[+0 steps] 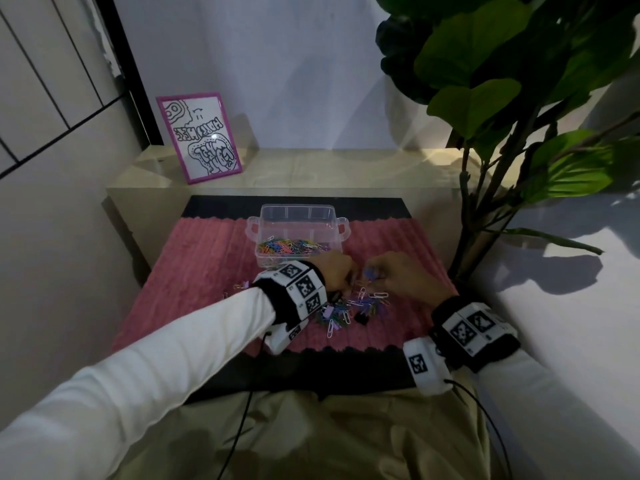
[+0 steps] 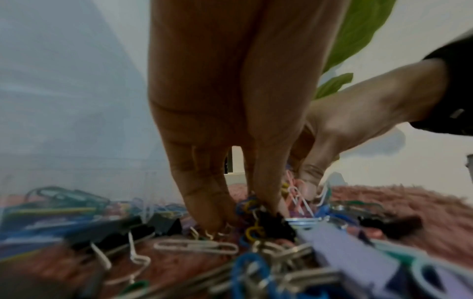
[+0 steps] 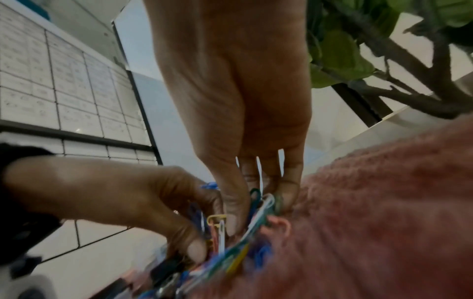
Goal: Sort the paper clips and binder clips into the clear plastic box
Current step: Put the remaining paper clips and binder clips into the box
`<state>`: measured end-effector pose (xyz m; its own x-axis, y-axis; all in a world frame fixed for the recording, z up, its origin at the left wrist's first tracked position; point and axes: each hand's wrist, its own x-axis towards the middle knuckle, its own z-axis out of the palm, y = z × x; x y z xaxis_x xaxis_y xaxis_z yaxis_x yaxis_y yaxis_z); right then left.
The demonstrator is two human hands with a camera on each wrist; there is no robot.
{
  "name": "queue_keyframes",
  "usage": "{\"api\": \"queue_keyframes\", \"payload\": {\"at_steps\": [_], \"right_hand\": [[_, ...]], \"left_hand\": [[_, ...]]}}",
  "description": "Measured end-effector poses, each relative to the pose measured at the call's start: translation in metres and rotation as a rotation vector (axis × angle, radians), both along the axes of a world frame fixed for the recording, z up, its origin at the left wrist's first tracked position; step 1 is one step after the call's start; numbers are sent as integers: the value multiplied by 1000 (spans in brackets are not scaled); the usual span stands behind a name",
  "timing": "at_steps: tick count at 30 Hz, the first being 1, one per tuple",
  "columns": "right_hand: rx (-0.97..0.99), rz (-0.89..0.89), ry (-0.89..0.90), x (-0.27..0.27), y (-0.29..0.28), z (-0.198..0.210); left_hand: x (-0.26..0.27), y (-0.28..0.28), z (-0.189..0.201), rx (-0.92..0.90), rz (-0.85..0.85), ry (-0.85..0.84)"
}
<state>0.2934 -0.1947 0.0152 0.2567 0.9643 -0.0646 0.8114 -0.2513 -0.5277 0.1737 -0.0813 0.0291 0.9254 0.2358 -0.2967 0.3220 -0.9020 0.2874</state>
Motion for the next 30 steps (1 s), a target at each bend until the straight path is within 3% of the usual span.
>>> {"api": "queue_keyframes", "payload": {"at_steps": [5,9,18,22,25,30], "right_hand": [[212,-131,220,13,-10,9],[231,-148,292,13,-13,4],[238,-161,389,9,-15,-1],[253,-221,508,10,-14,-3],[266,-258,616,7,-7,-1],[231,-206,586,0,20,14]], "left_hand": [[-5,11,5,-251,43,-140],[-19,19,12,-440,133,-271],[-36,28,14,-533,229,-377],[-47,45,27,-433,248,-461],[-59,73,37,-322,360,-501],[-68,99,28,-46,389,-368]]}}
